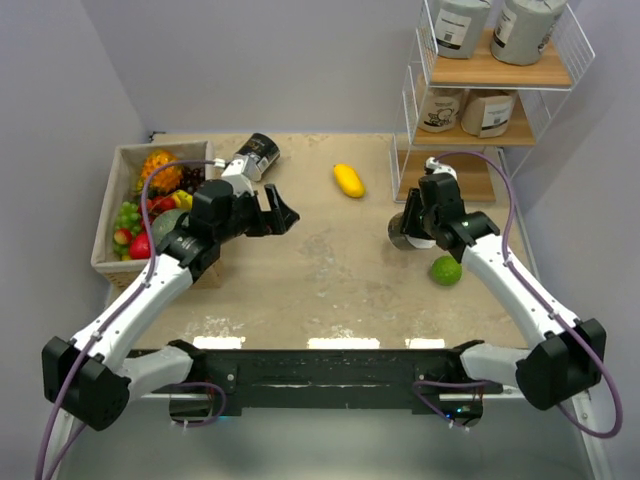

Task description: Place and organize the paper towels onto the shelf

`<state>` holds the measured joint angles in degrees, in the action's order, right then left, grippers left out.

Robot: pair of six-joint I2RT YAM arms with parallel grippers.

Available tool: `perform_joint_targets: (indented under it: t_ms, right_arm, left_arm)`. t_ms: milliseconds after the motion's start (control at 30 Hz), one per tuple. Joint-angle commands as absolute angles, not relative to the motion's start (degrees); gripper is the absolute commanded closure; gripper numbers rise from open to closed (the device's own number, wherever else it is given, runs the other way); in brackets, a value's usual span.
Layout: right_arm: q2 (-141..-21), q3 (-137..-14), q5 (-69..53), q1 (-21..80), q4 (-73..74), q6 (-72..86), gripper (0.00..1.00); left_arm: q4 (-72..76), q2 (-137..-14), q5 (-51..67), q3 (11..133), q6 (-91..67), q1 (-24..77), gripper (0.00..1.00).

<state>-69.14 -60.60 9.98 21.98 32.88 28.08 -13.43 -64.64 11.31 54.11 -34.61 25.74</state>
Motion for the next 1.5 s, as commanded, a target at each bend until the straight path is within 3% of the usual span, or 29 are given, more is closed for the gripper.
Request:
perform_joint_targets:
  t_ms: [0,133,433,533,700,800,1067,1467]
  right_arm:
    - [-73.2,-65.6,21.7,21.2,37.2,25.0,0.71]
    - [-77.9,-67.3,23.6,20.7,35.5,24.9,0.71]
    - [-84.5,-68.2,23.6,20.0,31.8,24.3,0.64]
    - [-85.0,-70.4,24.6,19.9,33.5,24.2,0.57]
    - [-82.6,-72.7,25.8,19.3,36.7,24.2,0.36]
    - [-80.0,-72.1,26.2,17.8,37.4,24.0,0.31]
    - [-77.2,-66.8,12.5,4.1,32.6,26.2,0.32]
    - [-77.6,-56.4,-4.7,-5.2,20.0,33.0,0.32]
  left_arm:
    - [-19.7,-58.5,-2.8,55.3,-22.6,25.3,0.05]
    - [-19.2,-53.5,-13.0,48.4,-18.7,25.3,0.05]
    - [-17.6,-46.6,-15.6,46.6,-18.1,25.3,0.04]
    - [-17.9,-46.5,-15.7,46.7,-18.1,25.3,0.04]
    - [-18.1,-46.3,-15.7,46.6,-18.0,25.3,0.03]
    - [-18.0,-46.3,-15.7,46.6,-18.0,25.3,0.03]
    - [-18.1,-45.4,-16.3,46.2,-18.0,25.3,0.03]
    - [-17.9,-46.2,-15.6,46.1,-18.0,25.3,0.03]
